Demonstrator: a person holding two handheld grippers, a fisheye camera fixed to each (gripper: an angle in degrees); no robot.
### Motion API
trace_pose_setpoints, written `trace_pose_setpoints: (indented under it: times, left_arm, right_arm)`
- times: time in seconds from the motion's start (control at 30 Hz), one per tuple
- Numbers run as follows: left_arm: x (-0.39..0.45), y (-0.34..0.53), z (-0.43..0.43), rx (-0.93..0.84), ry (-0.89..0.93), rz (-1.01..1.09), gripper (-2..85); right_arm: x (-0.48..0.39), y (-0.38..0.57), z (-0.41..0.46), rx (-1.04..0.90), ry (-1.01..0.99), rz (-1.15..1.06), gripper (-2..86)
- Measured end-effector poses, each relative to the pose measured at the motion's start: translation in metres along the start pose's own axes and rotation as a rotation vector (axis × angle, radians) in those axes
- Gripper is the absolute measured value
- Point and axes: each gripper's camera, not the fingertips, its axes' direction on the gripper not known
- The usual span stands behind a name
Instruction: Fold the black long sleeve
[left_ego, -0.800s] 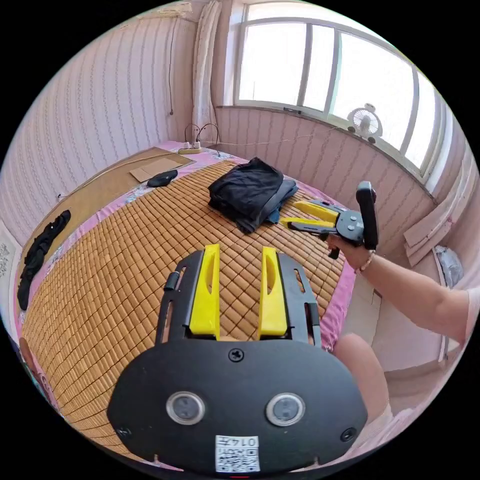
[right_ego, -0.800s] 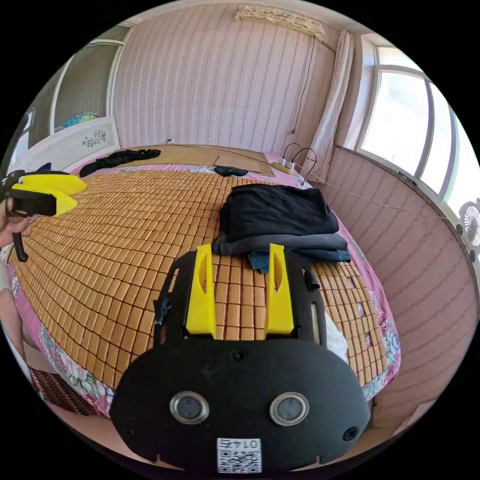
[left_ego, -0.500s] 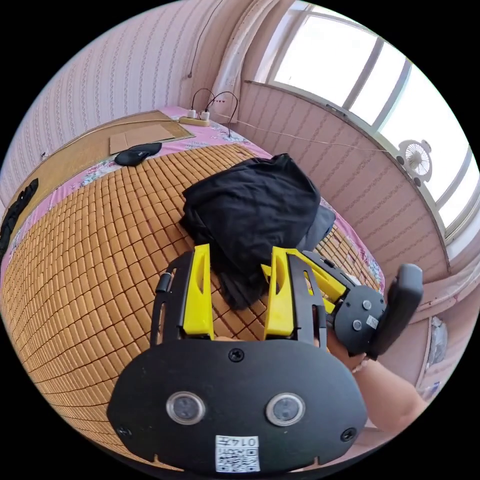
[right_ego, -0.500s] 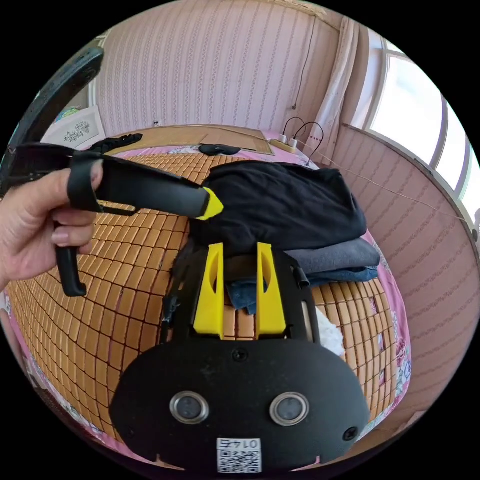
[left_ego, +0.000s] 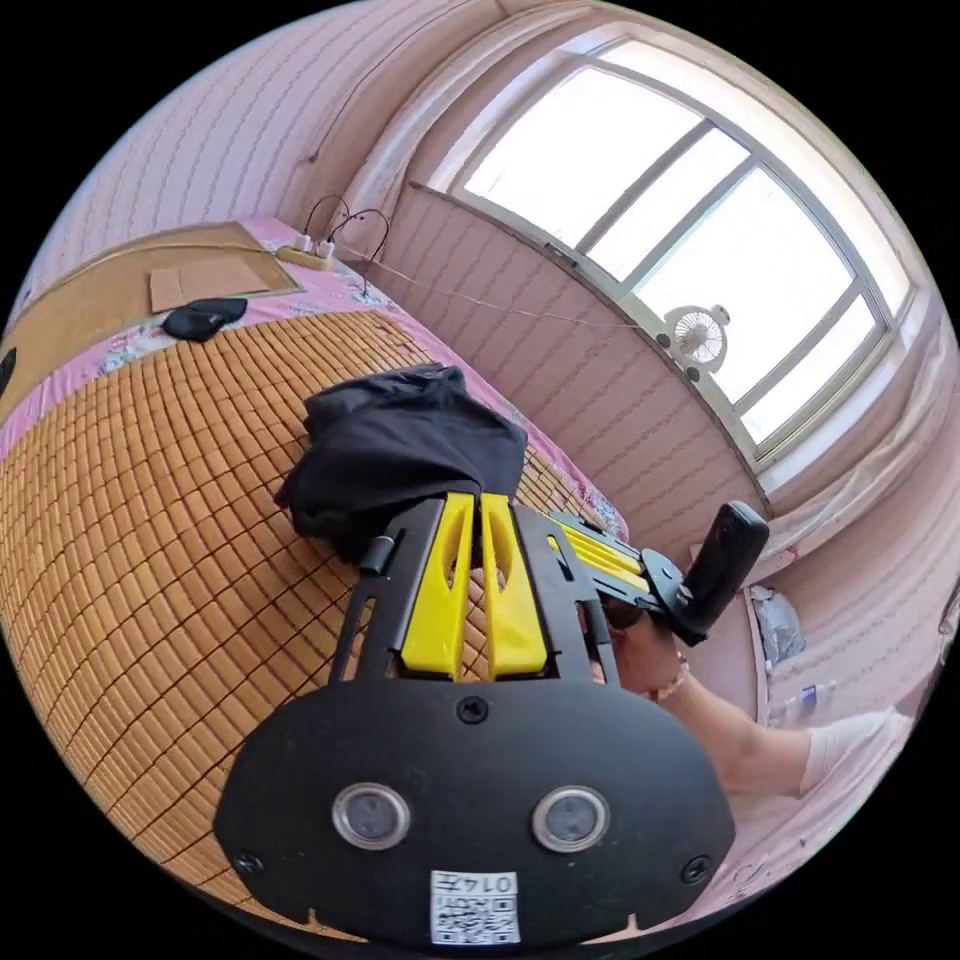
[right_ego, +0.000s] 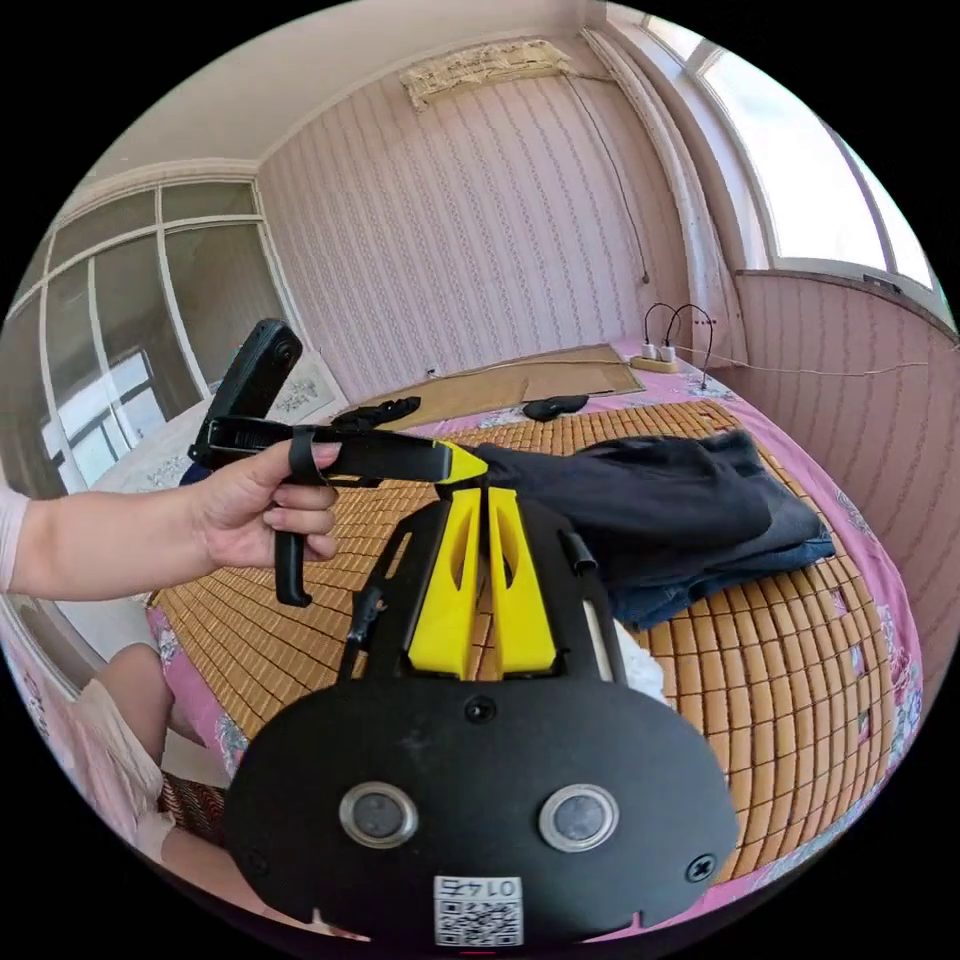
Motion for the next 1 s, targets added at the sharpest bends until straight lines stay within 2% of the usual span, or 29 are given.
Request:
trace_pose_setpoints:
  times: [0.27,0.4,0.53,0.6,0.7,0.87,1.0]
  left_arm:
    - [-0.014,0.070,-0.244,0.100,-0.154,-0.091,-1.0]
    - [0.031,0.115,-0.332,0.129,-0.322,0.096,-0.8]
    - [0.027,0.177,-0.346,0.096,-0.278,0.091,-0.3]
    - [0.001,0.236,-0.335,0.005,-0.197,-0.021,0.2]
    - [-0.029,0.331,-0.324,-0.083,-0.181,-0.171,0.8]
    - [-0.056,0.450,-0.351,-0.127,-0.282,-0.363,2.0]
    - [-0.067,0.485,-0.378,-0.120,-0.325,-0.430,4.7]
  right_arm:
    - [-0.186,-0.064,0.015,0.054,-0.320,-0.118,0.6]
    - [-0.262,-0.047,-0.001,0.120,-0.380,-0.117,0.7]
    - [-0.298,0.015,0.016,0.002,-0.337,-0.062,1.0]
    - [-0.309,0.073,0.046,-0.199,-0.260,-0.010,1.3]
    - [-0.315,0.144,0.072,-0.443,-0.151,0.011,1.9]
    - [-0.318,0.188,0.071,-0.527,-0.023,-0.004,4.4]
    - [-0.313,0.186,0.088,-0.557,0.023,0.094,8.2]
